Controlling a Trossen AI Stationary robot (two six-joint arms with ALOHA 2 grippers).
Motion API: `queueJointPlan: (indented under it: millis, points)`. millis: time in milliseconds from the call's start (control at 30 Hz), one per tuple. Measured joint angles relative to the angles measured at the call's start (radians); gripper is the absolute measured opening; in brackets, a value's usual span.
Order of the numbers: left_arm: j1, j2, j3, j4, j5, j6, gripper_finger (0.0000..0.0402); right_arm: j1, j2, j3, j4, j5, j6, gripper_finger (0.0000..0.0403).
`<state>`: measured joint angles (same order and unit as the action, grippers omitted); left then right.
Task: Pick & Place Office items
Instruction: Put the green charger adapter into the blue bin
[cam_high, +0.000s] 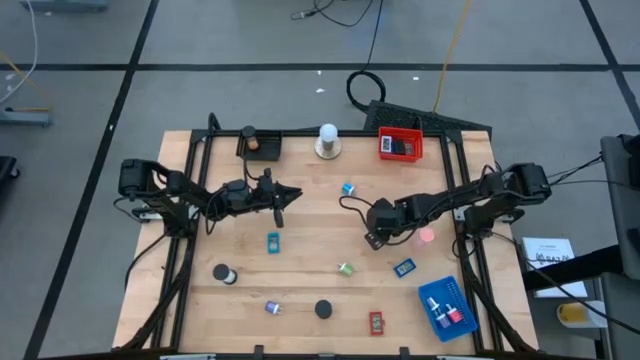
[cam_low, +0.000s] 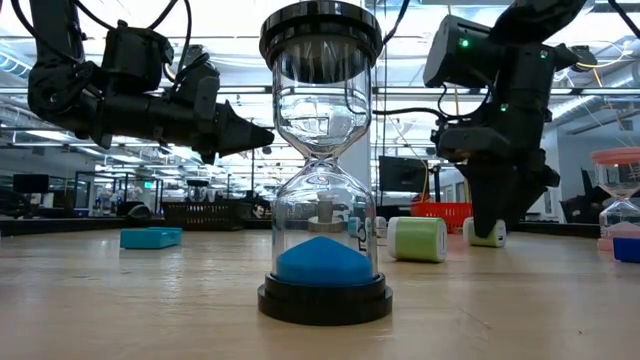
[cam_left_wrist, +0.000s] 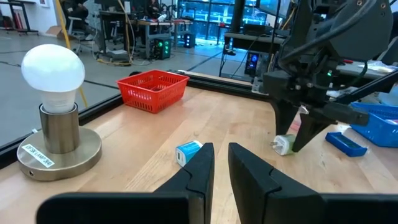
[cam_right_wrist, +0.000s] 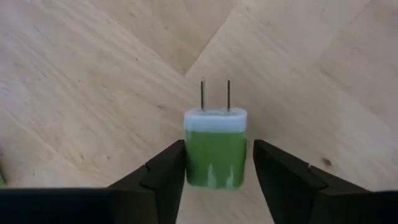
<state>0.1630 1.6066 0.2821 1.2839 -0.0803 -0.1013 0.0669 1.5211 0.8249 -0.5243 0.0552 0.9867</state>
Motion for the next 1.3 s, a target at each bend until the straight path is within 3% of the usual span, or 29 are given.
queueJointPlan:
  millis: [200, 300, 500, 633, 733, 1100, 1300]
  points:
    - [0.0, 0.0, 0.0, 0.0, 0.0, 0.0, 0.0056, 0.0, -0.018, 0.0, 0.012, -0.001, -0.015, 0.0119]
    - [0.0, 0.0, 0.0, 0.0, 0.0, 0.0, 0.0056, 0.001, -0.052, 0.035, -0.026, -0.004, -0.02, 0.0117]
    - [0.0, 0.0, 0.0, 0.0, 0.0, 0.0, 0.0056, 0.088, -0.104, 0.259, -0.343, -0.003, 0.039, 0.0117]
    - [0.0, 0.0, 0.0, 0.0, 0.0, 0.0, 0.0056, 0.223, -0.098, 0.412, -0.562, 0.001, 0.205, 0.0118]
    - [0.0, 0.0, 0.0, 0.0, 0.0, 0.0, 0.0056, 0.347, -0.093, 0.443, -0.646, -0.001, 0.388, 0.0118]
    - [0.0, 0.0, 0.0, 0.0, 0.0, 0.0, 0.0056, 0.783, -0.094, 0.416, -0.73, -0.062, 1.018, 0.012]
    - [0.0, 0.0, 0.0, 0.0, 0.0, 0.0, 0.0056, 0.911, -0.093, 0.274, -0.683, -0.112, 1.167, 0.012]
